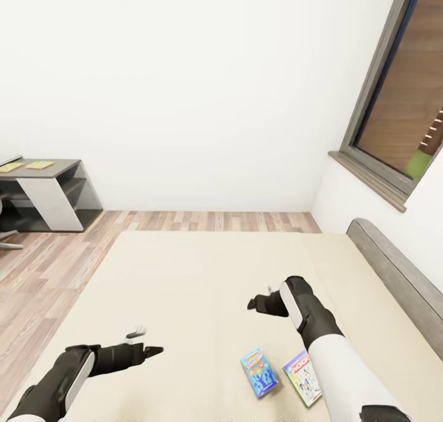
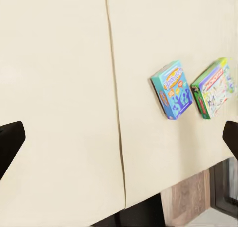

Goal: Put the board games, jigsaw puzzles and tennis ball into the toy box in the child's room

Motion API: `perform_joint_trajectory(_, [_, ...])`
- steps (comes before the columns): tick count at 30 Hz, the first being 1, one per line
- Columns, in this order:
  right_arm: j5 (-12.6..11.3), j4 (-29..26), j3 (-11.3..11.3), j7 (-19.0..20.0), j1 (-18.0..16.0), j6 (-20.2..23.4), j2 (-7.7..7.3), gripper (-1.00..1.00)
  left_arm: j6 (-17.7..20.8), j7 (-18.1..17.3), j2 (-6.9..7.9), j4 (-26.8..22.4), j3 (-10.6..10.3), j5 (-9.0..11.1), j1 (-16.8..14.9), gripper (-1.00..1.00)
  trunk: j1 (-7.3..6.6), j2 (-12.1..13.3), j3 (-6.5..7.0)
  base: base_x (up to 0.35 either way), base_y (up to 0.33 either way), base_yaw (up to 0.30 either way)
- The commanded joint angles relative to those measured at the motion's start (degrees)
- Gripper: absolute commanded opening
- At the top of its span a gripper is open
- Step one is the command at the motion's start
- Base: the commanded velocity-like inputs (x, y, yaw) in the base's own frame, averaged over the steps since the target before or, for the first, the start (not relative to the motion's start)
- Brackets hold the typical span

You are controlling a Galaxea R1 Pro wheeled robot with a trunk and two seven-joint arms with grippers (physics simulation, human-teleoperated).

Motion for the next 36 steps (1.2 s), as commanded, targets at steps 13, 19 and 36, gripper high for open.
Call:
perform_joint_trajectory(13, [-0.3, 0.8, -0.4, 0.0, -0.3, 0.3, -0.19, 1.0, 15.3, -19.8, 4.6, -16.2, 0.3, 0.4, -2.1, 1.0, 0.03, -0.1, -1.35, 0.0, 0.0, 0.0])
perform_joint_trajectory(19, [-0.3, 0.8, -0.4, 0.1, -0.3, 0.4, -0.28, 1.0, 18.0, -24.8, 5.94, -18.9, 0.4, 0.6, -4.2, 1.0, 0.03, -0.1, -1.91, 0.0, 0.0, 0.0])
perform_joint_trajectory(36, [-0.2, 0.7, -0.6, 0.3, -0.4, 1.0, -0.39, 1.0, 22.6, -31.2, 7.17, -19.8, 4.3, 0.5, -9.5, 1.0, 0.03, -0.1, -3.52, 0.0, 0.0, 0.0])
